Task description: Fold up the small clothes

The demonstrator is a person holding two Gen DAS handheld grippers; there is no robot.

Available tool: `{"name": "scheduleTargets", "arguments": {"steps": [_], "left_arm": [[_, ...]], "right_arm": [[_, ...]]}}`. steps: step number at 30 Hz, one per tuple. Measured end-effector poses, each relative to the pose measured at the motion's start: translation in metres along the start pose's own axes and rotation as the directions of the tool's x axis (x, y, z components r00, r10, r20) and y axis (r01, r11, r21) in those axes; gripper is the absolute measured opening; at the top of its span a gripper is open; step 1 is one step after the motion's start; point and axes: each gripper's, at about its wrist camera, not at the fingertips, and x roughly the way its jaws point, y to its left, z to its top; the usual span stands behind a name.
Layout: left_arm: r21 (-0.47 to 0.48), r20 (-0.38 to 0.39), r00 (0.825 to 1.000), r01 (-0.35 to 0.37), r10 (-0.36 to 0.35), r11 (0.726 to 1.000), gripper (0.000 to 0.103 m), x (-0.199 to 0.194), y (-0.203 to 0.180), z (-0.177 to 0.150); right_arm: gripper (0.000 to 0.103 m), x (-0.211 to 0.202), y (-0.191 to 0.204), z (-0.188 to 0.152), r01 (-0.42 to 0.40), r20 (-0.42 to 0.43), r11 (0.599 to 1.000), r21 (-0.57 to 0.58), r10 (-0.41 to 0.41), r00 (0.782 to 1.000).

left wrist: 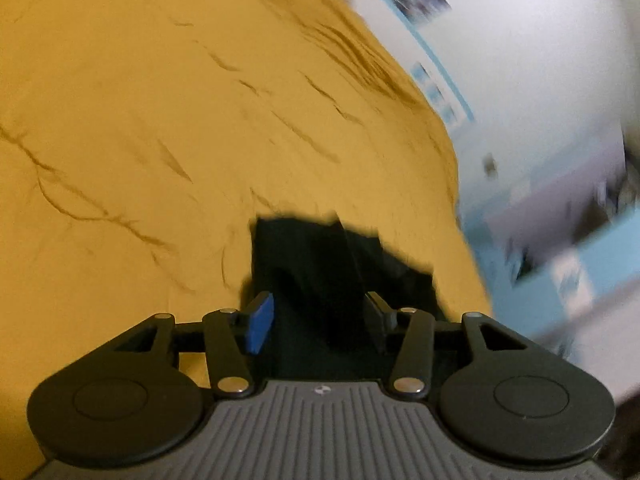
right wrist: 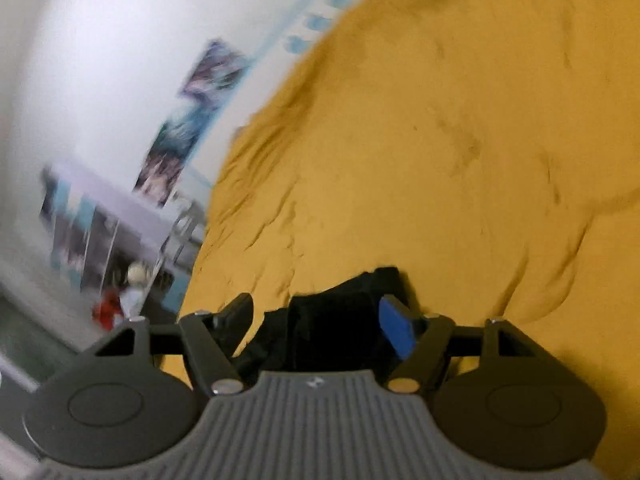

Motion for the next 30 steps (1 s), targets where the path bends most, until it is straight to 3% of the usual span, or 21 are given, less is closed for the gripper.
{"name": "scheduleTargets", "arguments": {"steps": [1,2,4,5,6,7,11,16,17,18,19,20,22,24,25,26,27,28,30], "left_arm": [[0.116,-0.003,0.998,-0.054,0.055,0.992,0.056,0.002,-0.014,-0.009],[0.229,0.008,0.994,-0.111,0.112,0.967,0.060,0.006,-0.026,-0.016],[0.451,0.073,0.970,-0.239,0.232,0.860,0.073,0.024,-0.052,-0.027],[0.500,0.093,0.961,-0.270,0.260,0.823,0.079,0.036,-0.058,-0.028],[0.526,0.100,0.958,-0.279,0.268,0.803,0.079,0.046,-0.060,-0.027],[0.525,0.093,0.960,-0.273,0.265,0.806,0.079,0.056,-0.060,-0.025],[0.433,0.061,0.973,-0.225,0.221,0.873,0.079,0.089,-0.048,-0.006],[0.354,0.051,0.978,-0.206,0.201,0.912,0.079,0.118,-0.039,0.010],[0.352,0.036,0.979,-0.199,0.199,0.915,0.070,0.123,-0.037,0.010],[0.356,0.025,0.982,-0.183,0.186,0.916,0.063,0.127,-0.036,0.010],[0.368,0.035,0.983,-0.181,0.181,0.912,0.031,0.128,-0.036,0.007],[0.377,0.047,0.984,-0.179,0.174,0.909,0.004,0.126,-0.036,0.005],[0.349,0.085,0.979,-0.204,0.186,0.914,0.005,0.121,-0.033,0.004],[0.274,0.113,0.964,-0.264,0.241,0.925,0.005,0.120,-0.024,0.005],[0.232,0.103,0.965,-0.258,0.240,0.938,0.007,0.121,-0.019,0.005],[0.211,0.080,0.966,-0.257,0.245,0.943,0.019,0.124,-0.016,0.004],[0.196,0.054,0.963,-0.269,0.263,0.943,0.026,0.125,-0.015,0.004],[0.186,0.049,0.963,-0.271,0.266,0.945,0.029,0.121,-0.017,0.005],[0.180,0.057,0.967,-0.254,0.248,0.950,0.034,0.101,-0.023,0.001]], "right_arm": [[0.067,0.000,0.010,-0.001,0.060,-0.004,0.992,-0.110,-0.061,0.998],[0.067,0.004,0.022,-0.004,0.131,0.000,0.962,-0.238,-0.135,0.991],[0.067,0.018,0.042,-0.011,0.201,0.013,0.867,-0.455,-0.220,0.976],[0.066,0.025,0.047,-0.013,0.200,0.008,0.834,-0.514,-0.228,0.974],[0.066,0.035,0.051,-0.014,0.189,-0.006,0.814,-0.550,-0.230,0.973],[0.066,0.045,0.054,-0.013,0.177,-0.019,0.805,-0.566,-0.228,0.973],[0.066,0.086,0.053,-0.003,0.169,-0.048,0.799,-0.576,-0.239,0.970],[0.066,0.128,0.052,-0.011,0.203,-0.063,0.769,-0.606,-0.300,0.952],[0.062,0.139,0.051,-0.013,0.193,-0.082,0.771,-0.607,-0.302,0.950],[0.026,0.143,0.051,-0.016,0.183,-0.100,0.772,-0.608,-0.303,0.948],[0.009,0.147,0.051,-0.018,0.181,-0.114,0.778,-0.601,-0.308,0.944],[0.008,0.146,0.051,-0.020,0.199,-0.094,0.778,-0.596,-0.314,0.945],[0.008,0.150,0.052,-0.022,0.263,-0.036,0.753,-0.604,-0.355,0.934],[0.009,0.155,0.046,-0.020,0.311,-0.038,0.765,-0.564,-0.401,0.915],[0.014,0.158,0.043,-0.020,0.319,-0.050,0.776,-0.544,-0.410,0.911],[0.019,0.156,0.044,-0.022,0.337,-0.045,0.773,-0.537,-0.425,0.904],[0.031,0.150,0.048,-0.024,0.355,-0.025,0.766,-0.536,-0.435,0.900],[0.041,0.138,0.053,-0.024,0.369,0.000,0.766,-0.525,-0.434,0.901],[0.044,0.102,0.055,-0.025,0.326,-0.005,0.830,-0.453,-0.367,0.930]]}}
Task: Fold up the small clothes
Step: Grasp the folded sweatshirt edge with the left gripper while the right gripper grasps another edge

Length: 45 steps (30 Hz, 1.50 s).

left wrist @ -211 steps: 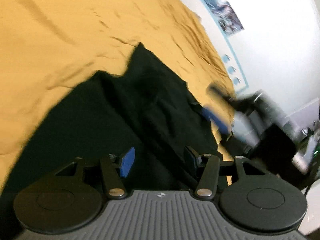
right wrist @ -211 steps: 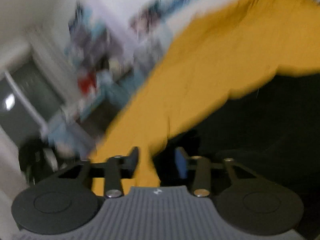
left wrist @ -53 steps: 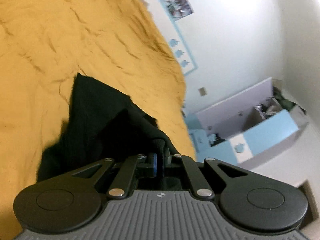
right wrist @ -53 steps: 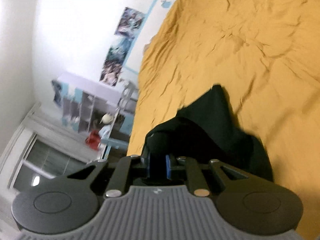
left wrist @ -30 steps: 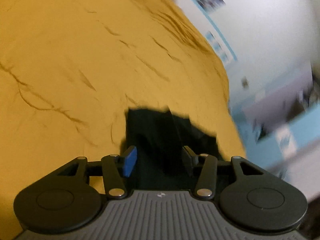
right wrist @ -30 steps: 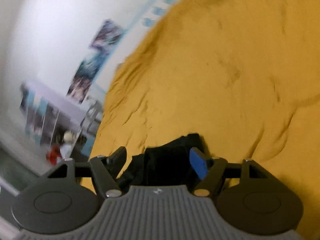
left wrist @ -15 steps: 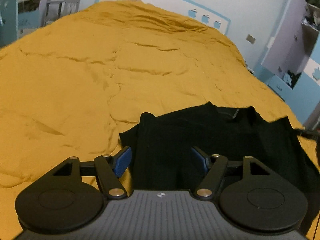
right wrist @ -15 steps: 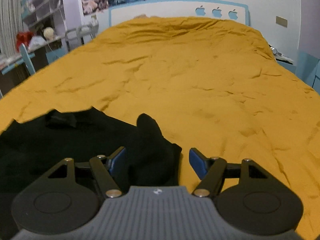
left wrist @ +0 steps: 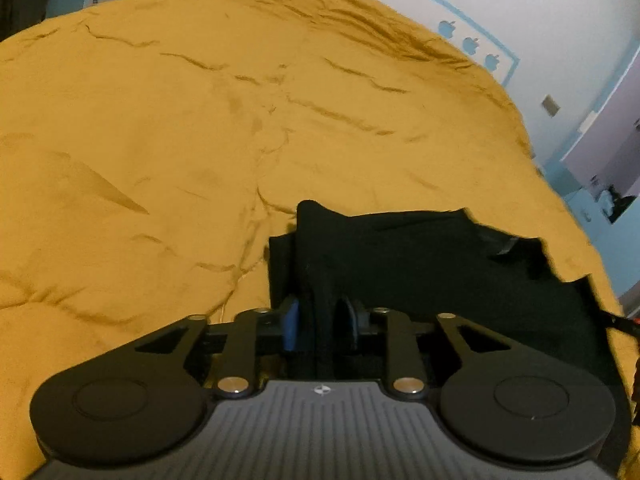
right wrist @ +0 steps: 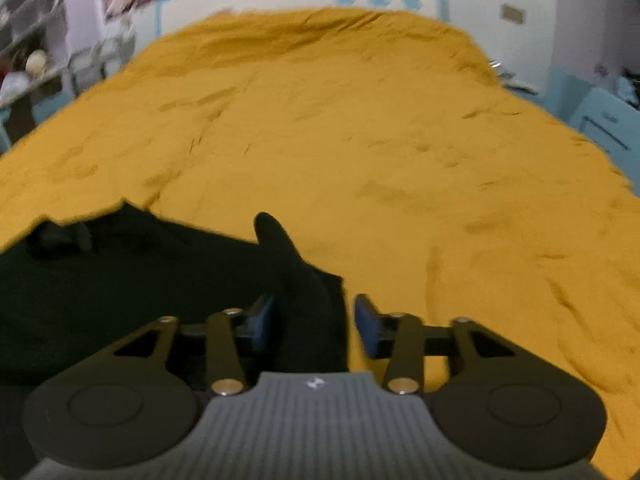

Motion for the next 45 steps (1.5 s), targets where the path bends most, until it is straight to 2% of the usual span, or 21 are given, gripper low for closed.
{"name": "scheduleTargets", "arguments": {"steps": [2,3,4,5,6,8,12,17,21,25,28,30,31,32,33,34,35,38,40,43,45], "left_arm": [[-0.013,0.036,0.999,0.022,-0.022,1.000,0.040,-0.036,0.000,-0.012],[-0.039,0.042,0.997,0.059,-0.058,0.997,0.046,-0.056,0.001,-0.022],[-0.068,0.041,0.994,0.102,-0.099,0.992,0.063,-0.074,0.001,-0.032],[-0.107,0.039,0.989,0.146,-0.143,0.984,0.073,-0.093,0.002,-0.045],[-0.146,0.034,0.982,0.190,-0.187,0.971,0.074,-0.112,0.002,-0.062],[-0.211,0.020,0.964,0.263,-0.265,0.941,0.079,-0.145,-0.001,-0.096],[-0.310,0.017,0.961,0.268,-0.277,0.912,0.086,-0.180,-0.010,-0.155],[-0.494,0.007,0.962,0.241,-0.274,0.835,0.086,-0.171,0.003,-0.194],[-0.541,0.043,0.972,0.218,-0.232,0.812,0.086,-0.155,0.009,-0.195],[-0.626,0.080,0.977,0.203,-0.198,0.753,0.086,-0.136,0.023,-0.189],[-0.682,0.125,0.981,0.193,-0.148,0.705,0.086,-0.125,0.030,-0.186],[-0.689,0.140,0.981,0.193,-0.133,0.698,0.085,-0.116,0.030,-0.180],[-0.674,0.151,0.978,0.210,-0.146,0.708,0.071,-0.114,0.028,-0.178],[-0.656,0.159,0.976,0.219,-0.151,0.722,0.037,-0.111,0.025,-0.175],[-0.647,0.173,0.972,0.232,-0.156,0.726,0.007,-0.112,0.025,-0.174],[-0.650,0.203,0.966,0.256,-0.161,0.715,0.004,-0.115,0.026,-0.171],[-0.642,0.237,0.958,0.281,-0.164,0.714,0.004,-0.122,0.026,-0.168],[-0.532,0.290,0.946,0.288,-0.148,0.796,0.004,-0.150,0.013,-0.154],[-0.513,0.290,0.946,0.284,-0.148,0.810,0.004,-0.160,0.010,-0.152],[-0.563,0.190,0.976,0.194,-0.103,0.803,0.004,-0.145,0.024,-0.168],[-0.596,0.117,0.990,0.137,-0.083,0.791,0.005,-0.130,0.032,-0.183]], "right_arm": [[0.047,-0.046,-0.019,-0.015,-0.125,0.003,0.983,0.136,0.125,0.992],[0.053,-0.068,-0.027,-0.025,-0.163,0.001,0.968,0.191,0.166,0.986],[0.059,-0.090,-0.034,-0.036,-0.206,-0.004,0.949,0.238,0.213,0.977],[0.060,-0.112,-0.041,-0.050,-0.246,-0.022,0.928,0.279,0.262,0.965],[0.060,-0.128,-0.045,-0.063,-0.270,-0.043,0.914,0.303,0.297,0.954],[0.060,-0.157,-0.048,-0.091,-0.281,-0.066,0.894,0.349,0.323,0.944],[0.065,-0.173,-0.054,-0.131,-0.256,-0.083,0.835,0.487,0.336,0.938],[0.066,-0.154,-0.057,-0.151,-0.205,-0.074,0.728,0.654,0.331,0.941],[0.065,-0.145,-0.060,-0.158,-0.138,-0.057,0.657,0.742,0.267,0.962],[0.065,-0.141,-0.063,-0.163,-0.126,0.007,0.569,0.812,0.207,0.978],[0.065,-0.137,-0.067,-0.163,-0.137,0.045,0.532,0.835,0.182,0.982],[0.065,-0.134,-0.068,-0.163,-0.145,0.057,0.529,0.836,0.180,0.982],[0.056,-0.133,-0.069,-0.163,-0.148,0.059,0.536,0.831,0.179,0.982],[0.044,-0.132,-0.069,-0.161,-0.147,0.057,0.551,0.822,0.179,0.982],[0.017,-0.130,-0.070,-0.159,-0.136,0.041,0.568,0.812,0.178,0.983],[0.008,-0.129,-0.072,-0.155,-0.134,0.034,0.580,0.804,0.179,0.983],[0.005,-0.132,-0.077,-0.152,-0.149,0.046,0.582,0.800,0.189,0.981],[0.000,-0.154,-0.083,-0.141,-0.185,0.086,0.602,0.777,0.189,0.978],[0.000,-0.168,-0.085,-0.136,-0.185,0.105,0.625,0.759,0.163,0.981],[0.000,-0.159,-0.093,-0.144,-0.141,0.055,0.636,0.759,0.153,0.987],[0.000,-0.144,-0.098,-0.158,-0.088,-0.011,0.615,0.784,0.155,0.988]]}}
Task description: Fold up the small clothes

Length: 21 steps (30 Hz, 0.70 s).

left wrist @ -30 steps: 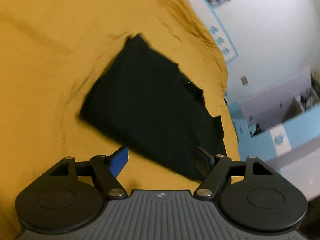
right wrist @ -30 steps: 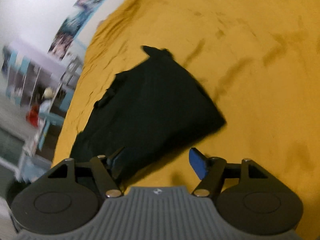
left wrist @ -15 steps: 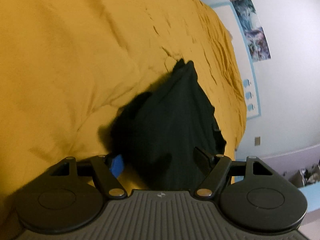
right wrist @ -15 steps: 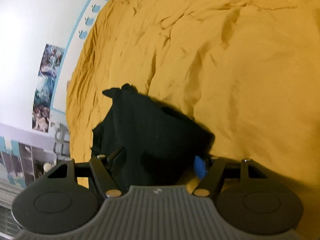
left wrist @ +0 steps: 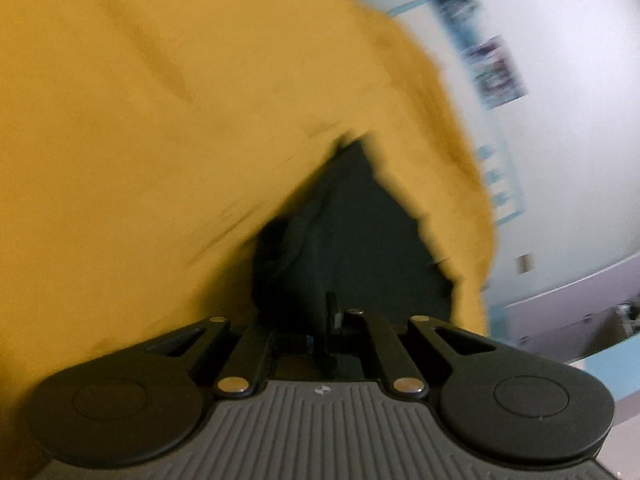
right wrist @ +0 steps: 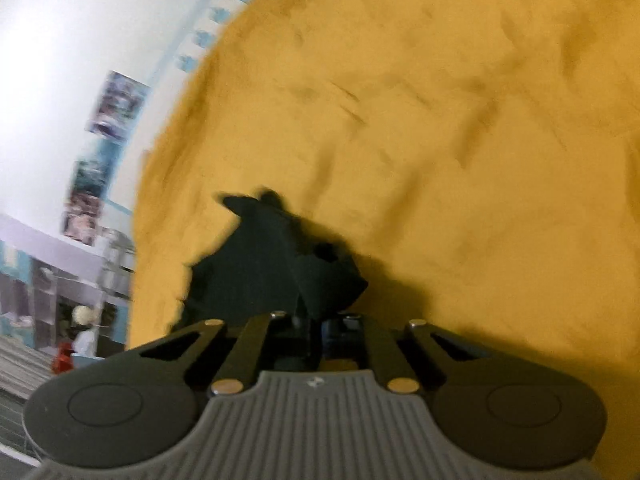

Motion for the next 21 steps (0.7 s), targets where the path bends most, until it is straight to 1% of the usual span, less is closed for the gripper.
{"name": "scheduleTargets", "arguments": {"steps": [1,3,4,5,6,7,8,9,10,11,12,13,15,16,17,18,21], "left_arm": [[-0.011,-0.006,1.000,0.003,-0.003,1.000,0.005,0.003,0.009,-0.004],[-0.010,-0.006,1.000,0.024,-0.024,1.000,0.010,-0.002,0.011,-0.003],[-0.015,-0.017,0.999,0.033,-0.034,0.999,0.011,-0.007,0.010,-0.001],[-0.017,-0.032,0.999,0.034,-0.034,0.999,0.012,-0.014,0.008,0.000],[-0.012,-0.044,0.999,0.022,-0.022,1.000,0.012,-0.020,0.006,0.001],[0.013,-0.046,0.999,0.003,-0.002,1.000,0.015,-0.030,0.001,0.001],[0.058,-0.031,0.999,-0.026,0.027,0.998,0.016,-0.041,-0.004,0.001],[0.117,-0.007,0.998,-0.061,0.062,0.991,0.017,-0.051,-0.011,0.000],[0.165,0.023,0.996,-0.088,0.085,0.982,0.017,-0.059,-0.017,-0.002],[0.204,0.059,0.993,-0.109,0.099,0.973,0.017,-0.067,-0.024,-0.003],[0.228,0.085,0.991,-0.116,0.099,0.967,0.017,-0.071,-0.029,-0.004],[0.246,0.099,0.991,-0.107,0.085,0.963,0.018,-0.072,-0.035,-0.003],[0.280,0.094,0.995,-0.050,0.025,0.959,0.030,-0.065,-0.049,-0.001],[0.286,0.082,0.997,-0.028,0.005,0.958,0.040,-0.059,-0.054,0.001],[0.287,0.070,0.998,-0.015,-0.006,0.958,0.043,-0.051,-0.057,0.000],[0.294,0.050,0.999,-0.001,-0.014,0.956,0.043,-0.040,-0.062,-0.001],[0.329,0.000,1.000,0.011,-0.011,0.944,0.043,-0.016,-0.065,-0.007]], "right_arm": [[0.000,0.004,-0.009,-0.002,0.003,-0.004,1.000,0.013,-0.003,1.000],[0.000,0.003,-0.023,-0.002,-0.046,-0.003,0.998,0.053,0.047,0.999],[0.004,-0.001,-0.025,0.000,-0.066,-0.003,0.996,0.056,0.066,0.998],[0.010,-0.006,-0.024,0.001,-0.083,0.001,0.996,0.041,0.083,0.997],[0.019,-0.014,-0.022,0.003,-0.085,0.003,0.996,0.009,0.085,0.996],[0.029,-0.024,-0.017,0.005,-0.078,0.020,0.996,-0.035,0.079,0.997],[0.033,-0.034,-0.009,0.008,-0.063,0.058,0.993,-0.104,0.069,0.996],[0.042,-0.043,0.000,0.011,-0.047,0.106,0.983,-0.179,0.066,0.992],[0.046,-0.049,0.010,0.014,-0.027,0.157,0.966,-0.257,0.069,0.985],[0.047,-0.052,0.025,0.019,-0.005,0.203,0.940,-0.342,0.080,0.976],[0.051,-0.050,0.038,0.022,0.008,0.232,0.917,-0.398,0.092,0.968],[0.052,-0.044,0.052,0.027,-0.001,0.238,0.897,-0.441,0.118,0.964],[0.052,-0.024,0.081,0.037,-0.110,0.161,0.849,-0.517,0.223,0.961],[0.052,-0.010,0.094,0.041,-0.169,0.109,0.825,-0.539,0.267,0.958],[0.054,0.009,0.110,0.045,-0.224,0.045,0.802,-0.554,0.297,0.954],[0.056,0.028,0.122,0.049,-0.251,-0.003,0.793,-0.556,0.299,0.954],[0.056,0.089,0.144,0.062,-0.237,-0.056,0.823,-0.516,0.244,0.968]]}}
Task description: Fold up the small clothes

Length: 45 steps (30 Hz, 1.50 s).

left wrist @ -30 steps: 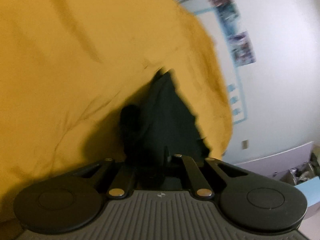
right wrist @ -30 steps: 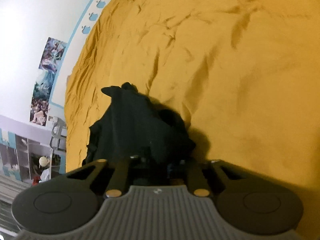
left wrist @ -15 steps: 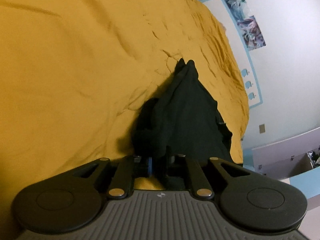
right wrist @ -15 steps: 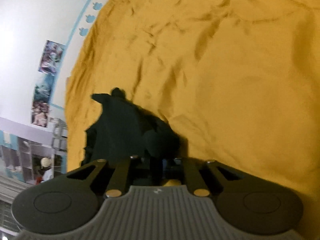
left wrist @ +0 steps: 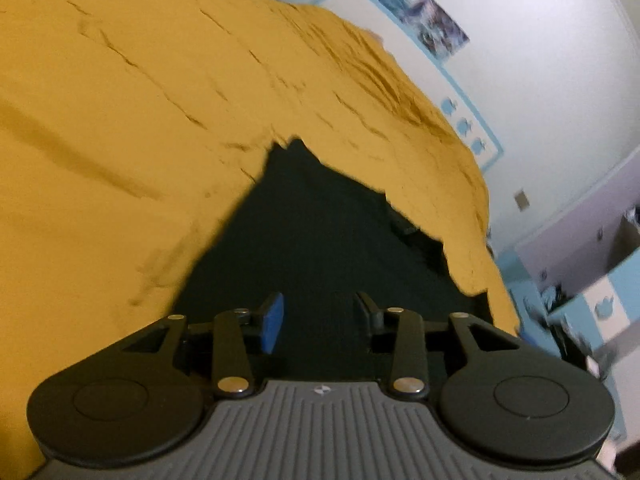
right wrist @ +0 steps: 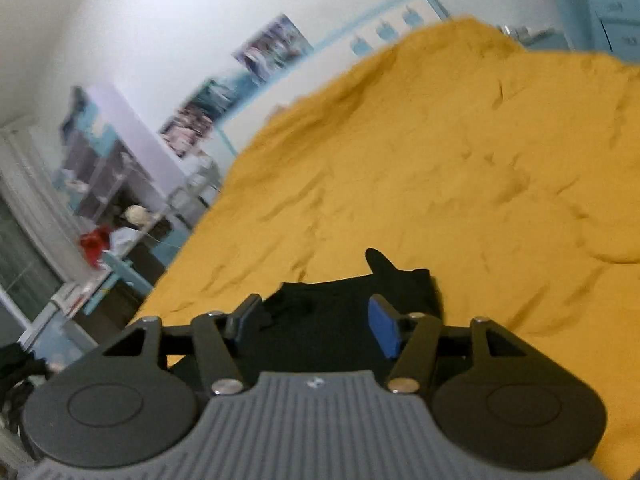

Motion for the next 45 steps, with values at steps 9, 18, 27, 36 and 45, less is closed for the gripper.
{"name": "scheduleTargets", "arguments": {"steps": [9,18,27,36,45], "left_arm": [[-0.026,-0.079,0.997,-0.016,0.014,1.000,0.043,0.026,0.026,-0.012],[-0.049,-0.027,0.999,-0.031,0.030,0.998,0.048,-0.007,0.023,-0.003],[0.029,-0.078,0.995,-0.062,0.064,0.998,0.049,-0.025,0.018,0.009],[-0.225,-0.113,0.992,0.035,-0.062,0.974,0.058,-0.031,0.049,-0.039],[-0.404,-0.085,0.995,0.022,-0.061,0.915,0.058,0.009,0.070,-0.022]], "right_arm": [[0.035,0.099,-0.042,0.011,0.220,-0.125,0.975,-0.021,-0.221,0.967],[0.060,-0.011,0.039,-0.028,0.132,-0.034,0.973,-0.191,-0.141,0.989],[0.066,-0.059,0.166,-0.157,-0.030,-0.189,0.912,-0.409,-0.052,0.981],[0.067,-0.134,0.035,-0.187,0.119,-0.123,0.913,0.390,-0.077,0.989],[0.069,-0.126,-0.055,-0.156,0.112,0.001,0.786,0.608,-0.141,0.990]]}}
